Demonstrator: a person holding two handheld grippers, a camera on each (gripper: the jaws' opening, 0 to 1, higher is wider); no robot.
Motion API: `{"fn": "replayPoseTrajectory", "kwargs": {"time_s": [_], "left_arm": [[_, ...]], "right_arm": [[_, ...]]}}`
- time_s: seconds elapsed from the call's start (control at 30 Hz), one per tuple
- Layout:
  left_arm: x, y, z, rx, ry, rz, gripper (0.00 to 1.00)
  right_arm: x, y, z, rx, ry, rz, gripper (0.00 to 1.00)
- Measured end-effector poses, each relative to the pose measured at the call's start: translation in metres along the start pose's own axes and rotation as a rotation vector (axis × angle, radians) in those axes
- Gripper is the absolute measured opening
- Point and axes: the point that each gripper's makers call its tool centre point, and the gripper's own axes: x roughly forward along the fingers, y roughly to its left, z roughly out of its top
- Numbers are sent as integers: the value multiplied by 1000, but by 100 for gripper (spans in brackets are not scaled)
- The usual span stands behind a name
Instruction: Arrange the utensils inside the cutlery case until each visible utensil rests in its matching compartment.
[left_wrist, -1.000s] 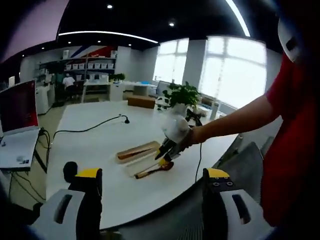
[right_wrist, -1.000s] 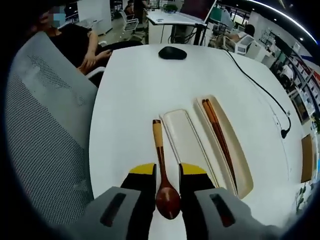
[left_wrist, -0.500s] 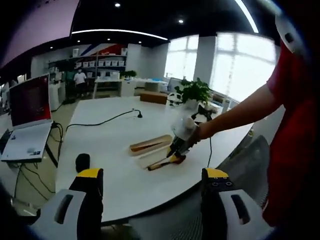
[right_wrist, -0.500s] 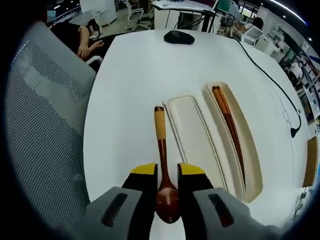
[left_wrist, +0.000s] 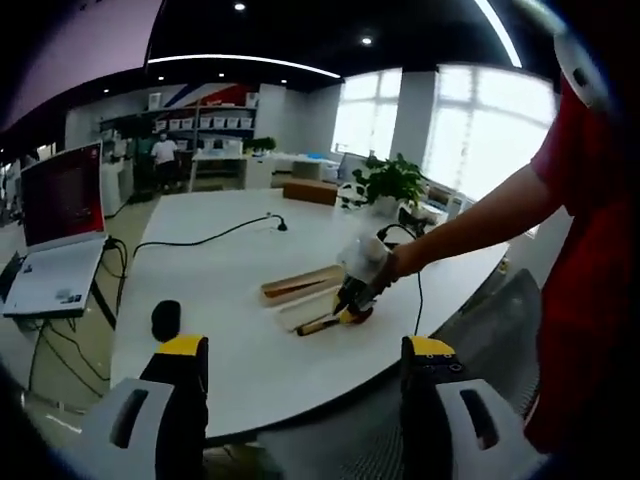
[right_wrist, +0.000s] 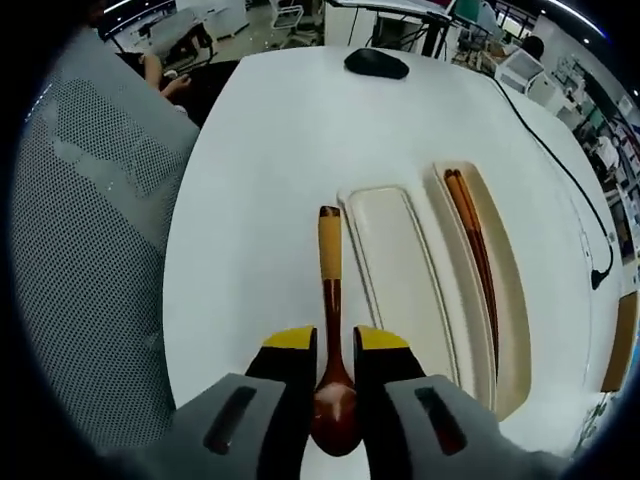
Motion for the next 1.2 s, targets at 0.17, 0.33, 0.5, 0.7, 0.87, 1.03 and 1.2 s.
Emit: {"fn": "replayPoseTrajectory", "kwargs": {"time_s": [0.17,0.33,0.5,0.7,0.87,1.03,1.2], "left_arm": [[-4,4,-2,-3,1,11,80],[-4,7,-3,-8,-1,19,80],[-3,9,-5,-6,-2,20,80],[-1,9,-3,5,2,12,79],[1,9,-1,13,-2,5,79],[4,6,-4,25,13,-4,78],[6,2,-6,27,16,-14,78]], "right_arm": [[5,3,0,-8,16,7,13],[7,4,-1,-6,20,15,9],[8,5,-1,-13,28,23,2],[7,5,0,-8,52,39,2],[3,4,0,-20,60,20,1],[-6,2,-2,-9,50,7,1],[-11,-1,-4,-2,43,-10,1]]}}
